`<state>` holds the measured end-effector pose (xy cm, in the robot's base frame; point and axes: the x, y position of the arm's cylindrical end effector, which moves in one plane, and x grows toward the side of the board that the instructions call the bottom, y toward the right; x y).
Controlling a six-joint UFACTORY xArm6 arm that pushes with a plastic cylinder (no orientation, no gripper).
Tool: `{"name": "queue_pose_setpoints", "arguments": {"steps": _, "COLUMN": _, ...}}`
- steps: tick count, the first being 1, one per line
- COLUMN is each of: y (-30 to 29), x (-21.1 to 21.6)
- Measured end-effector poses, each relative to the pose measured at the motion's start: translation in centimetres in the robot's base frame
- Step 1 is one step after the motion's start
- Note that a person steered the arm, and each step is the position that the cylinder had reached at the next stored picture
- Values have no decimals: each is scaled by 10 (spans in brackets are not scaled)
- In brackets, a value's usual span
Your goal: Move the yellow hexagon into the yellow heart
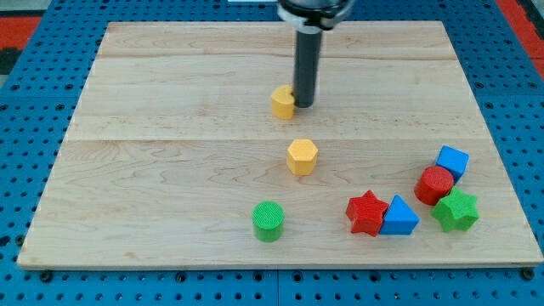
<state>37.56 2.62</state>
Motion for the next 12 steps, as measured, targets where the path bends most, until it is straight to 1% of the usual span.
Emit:
{"name": "queue_pose_setpoints", "arguments": {"steps": 1, "y": 4, "x": 8}}
{"name": "queue_pose_setpoints", "arguments": {"steps": 2, "y": 71, "x": 64}}
{"name": "queue_pose_setpoints", "arguments": {"steps": 3, "y": 89, "x": 130}}
{"name": "queue_pose_setpoints", "arguments": {"steps": 4, "y": 47, "x": 136}}
{"name": "queue_pose_setpoints", "arguments": {"steps": 5, "y": 14, "x": 100}}
{"name": "queue_pose_setpoints", "arguments": {"steps": 6, "y": 7, "x": 96}}
{"name": "queue_pose_setpoints", "arguments": {"steps": 7, "y": 0, "x": 116}}
{"name": "queue_pose_setpoints", "arguments": {"steps": 8, "y": -32, "x": 88}}
{"name": "queue_pose_setpoints", "arguments": {"steps": 9, "y": -32, "x": 61}}
{"name": "queue_pose_setpoints", "arguments": {"steps": 11, "y": -22, "x": 59}}
{"name": "queue_pose_setpoints", "arguments": {"steps": 12, "y": 45, "x": 50}}
